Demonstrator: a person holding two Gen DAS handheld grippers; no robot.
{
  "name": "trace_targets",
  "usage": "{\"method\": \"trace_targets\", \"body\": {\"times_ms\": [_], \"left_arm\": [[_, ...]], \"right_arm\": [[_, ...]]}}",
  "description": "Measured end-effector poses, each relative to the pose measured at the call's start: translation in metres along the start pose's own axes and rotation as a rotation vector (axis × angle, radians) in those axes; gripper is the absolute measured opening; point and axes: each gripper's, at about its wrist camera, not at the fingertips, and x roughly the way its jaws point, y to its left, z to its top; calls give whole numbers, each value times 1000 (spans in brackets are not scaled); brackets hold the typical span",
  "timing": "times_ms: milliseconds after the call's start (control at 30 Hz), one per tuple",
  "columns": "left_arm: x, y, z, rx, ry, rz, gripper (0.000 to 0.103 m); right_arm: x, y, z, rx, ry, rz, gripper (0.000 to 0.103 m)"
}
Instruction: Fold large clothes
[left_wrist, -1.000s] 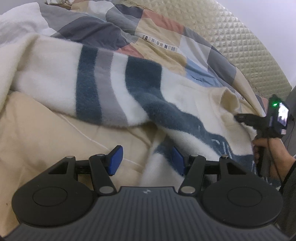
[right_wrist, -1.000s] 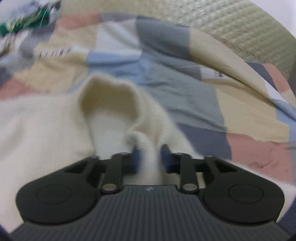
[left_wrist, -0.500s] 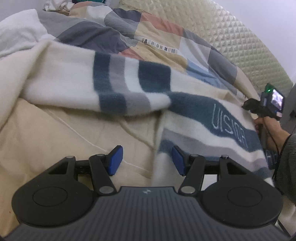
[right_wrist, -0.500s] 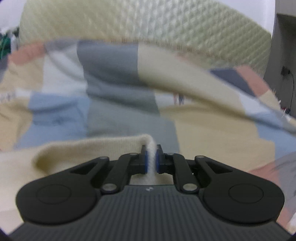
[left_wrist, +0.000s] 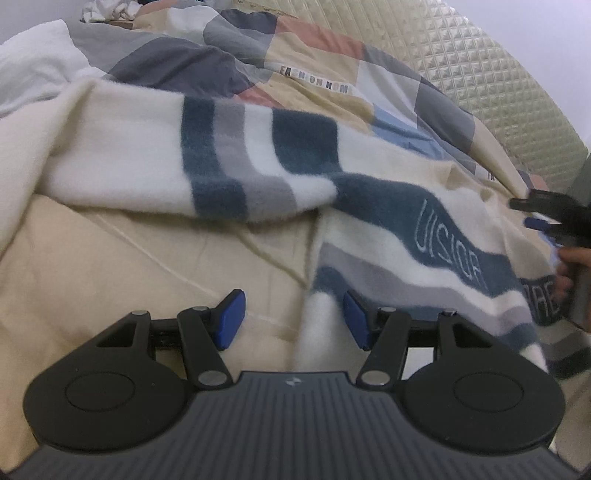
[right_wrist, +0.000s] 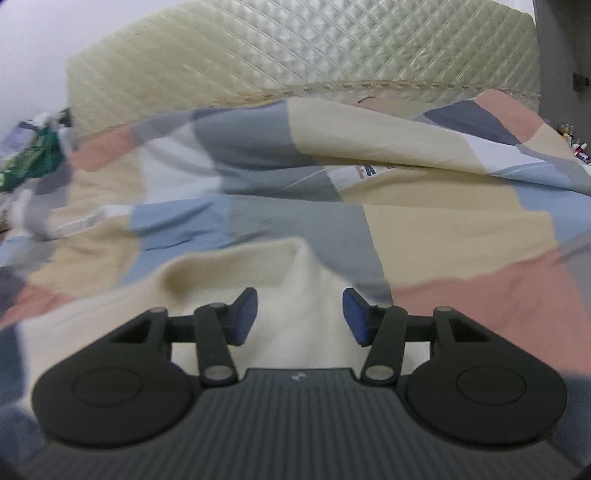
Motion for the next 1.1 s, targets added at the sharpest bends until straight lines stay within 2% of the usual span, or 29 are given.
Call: {"method": "trace_targets", "body": {"times_ms": [233,333,500,667,800,967,1100], "left_arm": [[-39,-7,-8,3,-13,-33,64],[-59,-9,-14,15,9,-34,64],[-104,-7,-24,0,31,-50,64],[-141,-2,-37,-61,45,-91,64],[-157,4,-48,-112,57,-66,64],[-160,21,-61,-223,75,-45,64],[-136,31,-58,-283,117,-64,64]], "right_arm": [[-142,16,-38,20,21,98,53],[-195,24,-59,2,33,130,53],[-264,44,-105,11,57,252,53],[-295,72,-156,39,91,475,54],[-299,100,-185,-22,164,617,54],[-293,131,-204,-171,235,742,54],[-292,157,-219,-305,256,762,63]]}}
